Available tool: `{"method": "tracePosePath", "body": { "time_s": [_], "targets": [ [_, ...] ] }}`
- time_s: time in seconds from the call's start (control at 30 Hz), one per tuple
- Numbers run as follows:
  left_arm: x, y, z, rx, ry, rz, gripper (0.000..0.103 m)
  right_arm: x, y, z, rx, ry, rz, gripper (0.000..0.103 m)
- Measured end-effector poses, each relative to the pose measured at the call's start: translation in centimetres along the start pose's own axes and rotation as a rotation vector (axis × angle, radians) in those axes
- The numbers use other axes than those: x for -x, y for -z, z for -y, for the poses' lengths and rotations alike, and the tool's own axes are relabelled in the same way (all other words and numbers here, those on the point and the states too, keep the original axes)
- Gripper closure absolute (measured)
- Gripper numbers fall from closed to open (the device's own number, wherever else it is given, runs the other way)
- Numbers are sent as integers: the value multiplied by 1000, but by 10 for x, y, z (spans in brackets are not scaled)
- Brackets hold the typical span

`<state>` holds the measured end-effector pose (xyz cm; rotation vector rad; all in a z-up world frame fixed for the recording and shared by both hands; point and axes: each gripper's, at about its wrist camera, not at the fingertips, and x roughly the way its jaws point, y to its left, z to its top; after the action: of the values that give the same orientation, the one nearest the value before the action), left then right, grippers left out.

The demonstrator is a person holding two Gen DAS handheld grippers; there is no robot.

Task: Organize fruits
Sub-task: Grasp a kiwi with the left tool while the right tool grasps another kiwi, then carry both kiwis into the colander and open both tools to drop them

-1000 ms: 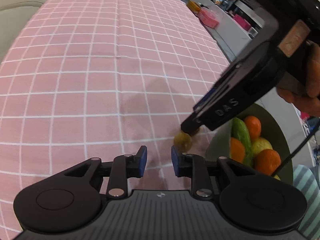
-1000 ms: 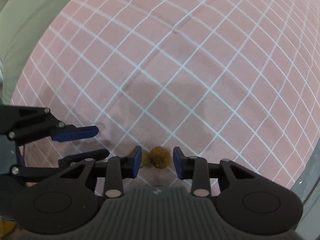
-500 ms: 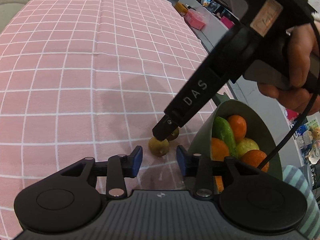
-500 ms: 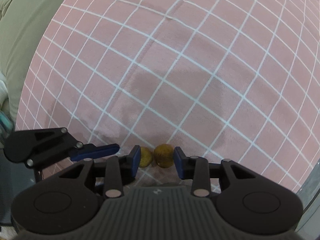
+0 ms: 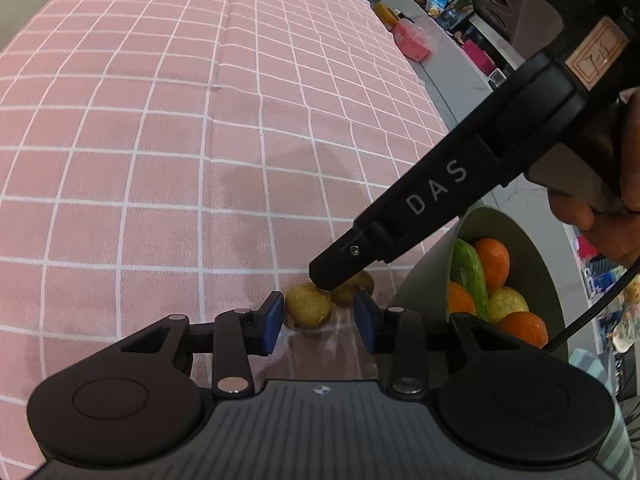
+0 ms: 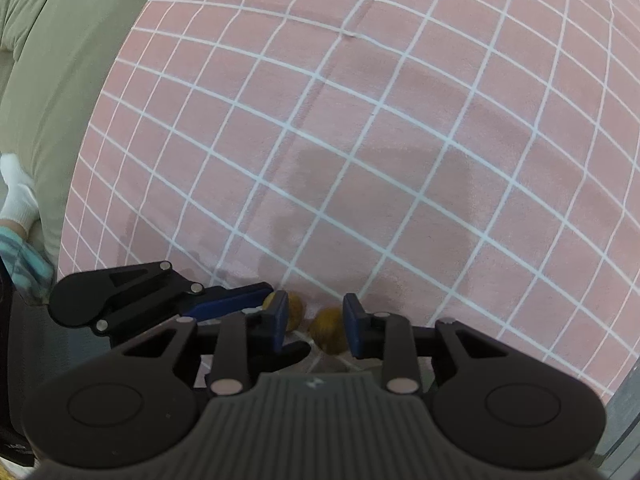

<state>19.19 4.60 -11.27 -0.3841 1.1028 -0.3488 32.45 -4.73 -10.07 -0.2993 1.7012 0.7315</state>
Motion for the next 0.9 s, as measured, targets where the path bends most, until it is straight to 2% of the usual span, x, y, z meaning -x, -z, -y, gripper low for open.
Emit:
{"method": "tracePosePath", "body": {
  "time_s": [0.07,0.43,0.8,0.9],
  "targets": [
    [1,0,3,-21,-40,-5,73,2,1,-6,41,27,2,75],
    [5,-2,-4,-63,-156,-22,75,-2,6,-17,165,116,-34,75],
    [20,-2,-12,-27,-166,0,75,-23,12,-33,277,228,-81,71],
    [25,-3,-12,-19,-158,11,75,-26,14,-36,296,239,-89,80]
  ]
}}
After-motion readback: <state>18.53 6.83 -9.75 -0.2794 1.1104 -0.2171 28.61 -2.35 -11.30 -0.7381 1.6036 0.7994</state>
